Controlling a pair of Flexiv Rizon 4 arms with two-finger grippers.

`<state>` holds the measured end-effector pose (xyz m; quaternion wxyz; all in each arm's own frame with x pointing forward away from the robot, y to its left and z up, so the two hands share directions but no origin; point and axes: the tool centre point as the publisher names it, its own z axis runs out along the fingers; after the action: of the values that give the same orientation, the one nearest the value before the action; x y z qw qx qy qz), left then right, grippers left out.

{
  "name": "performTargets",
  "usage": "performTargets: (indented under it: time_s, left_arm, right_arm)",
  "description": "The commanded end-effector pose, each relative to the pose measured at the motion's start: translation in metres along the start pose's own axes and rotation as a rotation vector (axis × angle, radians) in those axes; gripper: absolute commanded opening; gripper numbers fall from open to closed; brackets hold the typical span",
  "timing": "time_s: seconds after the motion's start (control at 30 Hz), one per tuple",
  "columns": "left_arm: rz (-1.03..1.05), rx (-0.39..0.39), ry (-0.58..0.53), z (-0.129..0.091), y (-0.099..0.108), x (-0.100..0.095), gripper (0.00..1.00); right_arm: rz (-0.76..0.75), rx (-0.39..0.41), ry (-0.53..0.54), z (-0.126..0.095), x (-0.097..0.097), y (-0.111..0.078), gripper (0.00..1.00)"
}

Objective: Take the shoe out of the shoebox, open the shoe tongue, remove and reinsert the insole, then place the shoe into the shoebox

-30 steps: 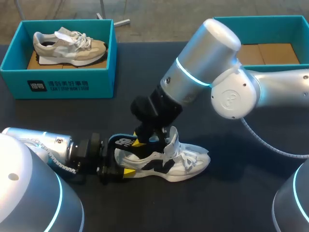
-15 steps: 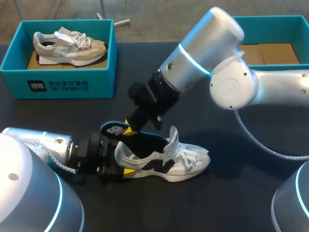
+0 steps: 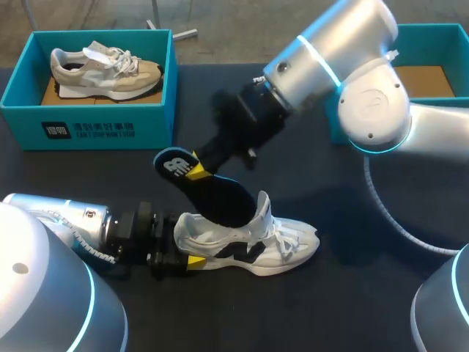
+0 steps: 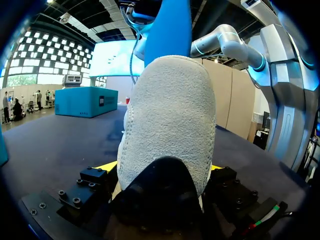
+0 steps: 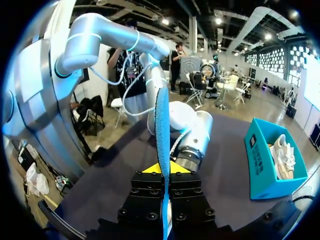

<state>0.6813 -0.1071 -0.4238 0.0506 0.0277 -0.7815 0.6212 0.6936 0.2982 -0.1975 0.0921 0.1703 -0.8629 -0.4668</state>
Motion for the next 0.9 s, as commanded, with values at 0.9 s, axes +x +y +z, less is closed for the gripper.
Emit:
performTargets:
  time_s: [0.9]
  left_arm:
    - [-0.001, -0.002, -0.001, 0.001, 0.002, 0.0, 0.0]
  right_arm:
    - [0.041, -0.167, -0.029, -0.078, -0.005, 0.074, 0.0]
